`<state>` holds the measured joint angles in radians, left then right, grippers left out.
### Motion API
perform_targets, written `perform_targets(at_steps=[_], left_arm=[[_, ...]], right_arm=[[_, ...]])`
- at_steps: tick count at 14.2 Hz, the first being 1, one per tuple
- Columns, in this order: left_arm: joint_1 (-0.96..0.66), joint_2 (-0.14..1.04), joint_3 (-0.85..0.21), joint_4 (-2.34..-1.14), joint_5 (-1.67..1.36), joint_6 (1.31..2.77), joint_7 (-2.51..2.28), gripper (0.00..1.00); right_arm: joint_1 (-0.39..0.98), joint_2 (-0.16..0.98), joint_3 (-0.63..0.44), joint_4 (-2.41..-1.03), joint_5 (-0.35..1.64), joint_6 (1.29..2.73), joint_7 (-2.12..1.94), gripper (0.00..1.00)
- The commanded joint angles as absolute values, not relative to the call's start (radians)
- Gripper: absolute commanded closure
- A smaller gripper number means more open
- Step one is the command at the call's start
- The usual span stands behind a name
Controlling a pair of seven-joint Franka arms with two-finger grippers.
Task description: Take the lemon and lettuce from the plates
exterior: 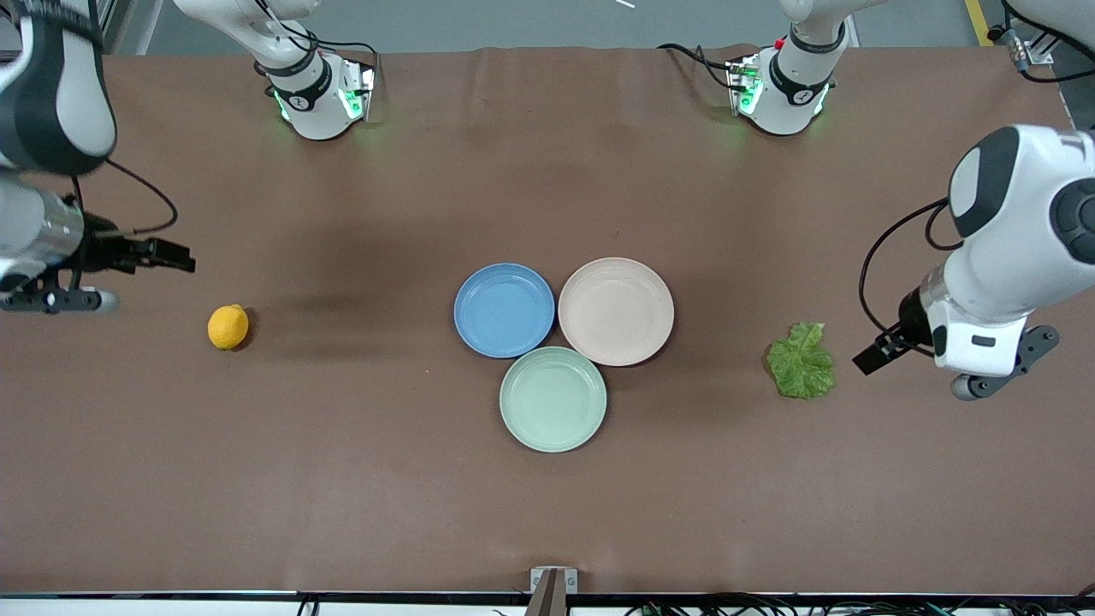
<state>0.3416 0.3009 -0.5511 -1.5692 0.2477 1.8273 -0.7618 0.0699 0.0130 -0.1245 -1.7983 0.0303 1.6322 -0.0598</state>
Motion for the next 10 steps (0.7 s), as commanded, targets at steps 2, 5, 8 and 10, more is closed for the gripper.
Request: perform_targets(at_steps=[2, 5, 8, 10], left_arm=[[0.345, 0.21, -0.548, -1.514, 0.264, 1.665, -0.596, 0.0], [0.345, 0.173, -0.548, -1.482, 0.256, 1.594, -0.502, 0.0], [0.273, 0.115, -0.448, -1.488, 0.23, 1.576, -0.399, 0.0], [0.213, 0.08, -0.333, -1.497, 0.154, 1.56, -0.295, 0.0]], right_arm=[[0.107, 0.02, -0.126, -1.611, 0.017, 1.48, -0.023, 0.0], [0.103, 0.021, -0.127, -1.554, 0.017, 1.473, -0.028, 0.0], [0.092, 0.025, -0.135, -1.508, 0.017, 1.471, -0.031, 0.0], [0.061, 0.025, -0.133, -1.471, 0.021, 1.473, -0.032, 0.0]])
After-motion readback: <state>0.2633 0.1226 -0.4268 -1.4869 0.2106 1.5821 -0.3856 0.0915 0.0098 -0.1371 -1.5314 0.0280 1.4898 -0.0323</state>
